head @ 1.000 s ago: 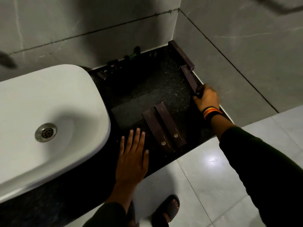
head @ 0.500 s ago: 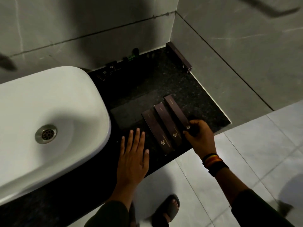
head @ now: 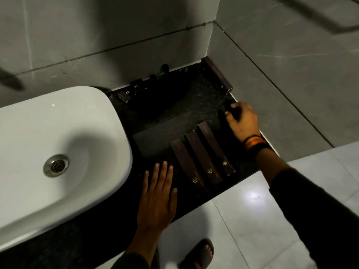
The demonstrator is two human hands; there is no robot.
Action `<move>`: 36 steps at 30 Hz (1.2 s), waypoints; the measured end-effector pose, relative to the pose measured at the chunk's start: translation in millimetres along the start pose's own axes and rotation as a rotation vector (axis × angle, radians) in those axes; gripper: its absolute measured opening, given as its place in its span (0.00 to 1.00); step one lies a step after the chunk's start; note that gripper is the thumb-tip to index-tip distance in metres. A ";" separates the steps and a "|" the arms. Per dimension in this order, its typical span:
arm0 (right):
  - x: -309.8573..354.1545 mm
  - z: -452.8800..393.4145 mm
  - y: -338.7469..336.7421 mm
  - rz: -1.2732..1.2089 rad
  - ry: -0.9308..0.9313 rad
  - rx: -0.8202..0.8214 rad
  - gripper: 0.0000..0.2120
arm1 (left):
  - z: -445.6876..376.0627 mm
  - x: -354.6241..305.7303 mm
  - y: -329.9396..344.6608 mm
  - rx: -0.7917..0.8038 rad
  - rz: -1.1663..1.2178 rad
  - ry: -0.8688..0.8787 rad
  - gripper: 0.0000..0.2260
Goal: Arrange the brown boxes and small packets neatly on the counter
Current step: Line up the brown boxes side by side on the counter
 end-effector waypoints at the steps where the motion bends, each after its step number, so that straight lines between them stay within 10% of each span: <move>1: 6.3 -24.7 8.6 0.061 -0.044 0.047 0.20 | -0.1 0.7 0.2 -0.004 0.016 -0.003 0.27; 10: 30.8 -128.0 53.7 0.541 -0.143 0.143 0.26 | 0.0 1.7 1.6 0.026 -0.011 -0.008 0.28; 24: -54.1 -19.1 11.5 -0.165 0.416 0.246 0.17 | 1.2 0.6 0.9 -0.001 -0.027 -0.003 0.27; 36: -26.7 25.5 3.0 0.007 0.250 0.176 0.18 | 0.2 2.3 5.5 0.042 -0.062 -0.012 0.28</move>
Point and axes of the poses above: each hand's wrist, its own z-axis away from the middle knuckle, its own y-axis out of the palm, x = y × z, the point moved 6 cm from there along -z, towards the middle knuckle, and after that the axes turned 3 degrees about -z, right-handed, at the moved point
